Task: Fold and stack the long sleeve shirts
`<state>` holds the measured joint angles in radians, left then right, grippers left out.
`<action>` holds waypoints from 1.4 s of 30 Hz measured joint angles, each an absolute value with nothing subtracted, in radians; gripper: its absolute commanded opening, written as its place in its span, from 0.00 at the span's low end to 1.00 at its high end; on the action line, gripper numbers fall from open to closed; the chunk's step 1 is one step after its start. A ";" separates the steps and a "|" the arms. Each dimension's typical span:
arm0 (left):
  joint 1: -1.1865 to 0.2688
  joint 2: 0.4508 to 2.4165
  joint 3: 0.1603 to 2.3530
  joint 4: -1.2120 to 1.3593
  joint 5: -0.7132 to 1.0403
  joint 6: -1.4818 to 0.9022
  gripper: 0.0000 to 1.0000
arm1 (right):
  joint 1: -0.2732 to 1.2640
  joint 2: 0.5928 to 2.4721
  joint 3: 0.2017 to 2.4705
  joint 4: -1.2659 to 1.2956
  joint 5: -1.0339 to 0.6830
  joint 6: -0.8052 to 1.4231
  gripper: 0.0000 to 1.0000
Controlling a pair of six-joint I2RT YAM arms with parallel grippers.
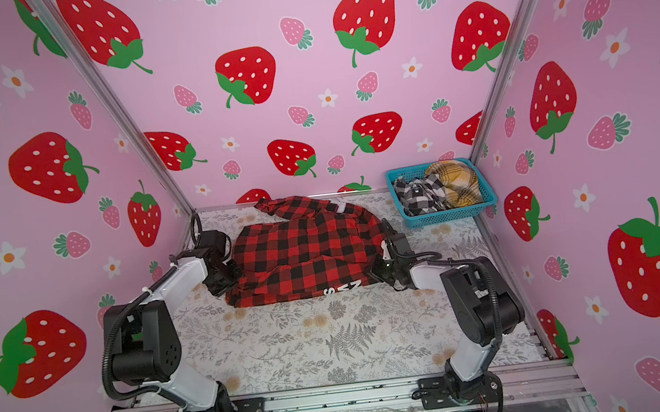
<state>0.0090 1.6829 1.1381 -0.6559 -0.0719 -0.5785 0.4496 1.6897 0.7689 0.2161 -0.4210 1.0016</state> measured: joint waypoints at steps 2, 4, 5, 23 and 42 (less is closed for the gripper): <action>0.012 1.727 1.130 -0.655 -0.079 -0.579 0.26 | 0.458 1.686 0.756 0.213 -0.412 0.992 0.48; 0.013 1.760 1.129 -0.659 -0.082 -0.580 0.44 | 0.464 1.666 0.744 0.179 -0.394 0.977 0.56; 0.013 1.763 1.127 -0.662 -0.084 -0.577 0.49 | 0.468 1.647 0.743 0.147 -0.383 0.966 0.58; -0.083 1.709 1.121 -0.596 0.017 -0.736 0.11 | 0.543 1.747 1.141 -0.265 -0.036 0.619 0.30; 0.029 1.361 0.660 -0.562 0.106 -0.794 0.00 | 0.670 1.608 0.849 -0.356 -0.228 0.564 0.36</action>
